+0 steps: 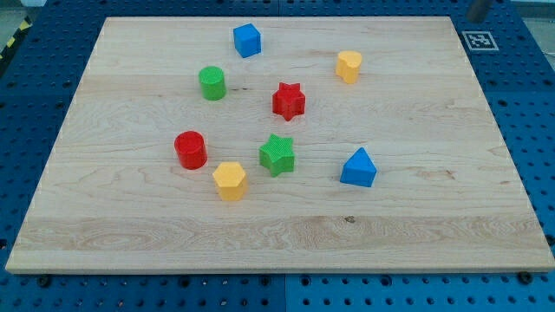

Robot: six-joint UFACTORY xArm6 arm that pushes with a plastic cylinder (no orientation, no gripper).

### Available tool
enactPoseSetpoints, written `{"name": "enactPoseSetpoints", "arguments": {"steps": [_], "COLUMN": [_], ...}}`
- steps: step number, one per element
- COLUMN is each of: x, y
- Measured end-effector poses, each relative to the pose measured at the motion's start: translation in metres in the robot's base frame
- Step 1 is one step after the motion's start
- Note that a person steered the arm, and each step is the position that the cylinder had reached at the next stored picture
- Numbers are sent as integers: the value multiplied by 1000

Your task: Move your arm towards the centre

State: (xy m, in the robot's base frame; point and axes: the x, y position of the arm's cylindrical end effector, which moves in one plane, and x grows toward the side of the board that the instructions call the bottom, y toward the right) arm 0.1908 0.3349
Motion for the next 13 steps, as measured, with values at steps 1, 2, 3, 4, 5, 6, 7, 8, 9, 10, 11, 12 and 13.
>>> {"name": "enactPoseSetpoints", "arguments": {"steps": [1, 2, 3, 4, 5, 6, 7, 8, 9, 10, 11, 12, 13], "x": [1, 1, 1, 0, 1, 5, 61, 99, 140, 190, 190, 189, 197], "y": [-3, -3, -3, -5, -8, -10, 11, 1, -28, -70, -80, -81, -94]}}
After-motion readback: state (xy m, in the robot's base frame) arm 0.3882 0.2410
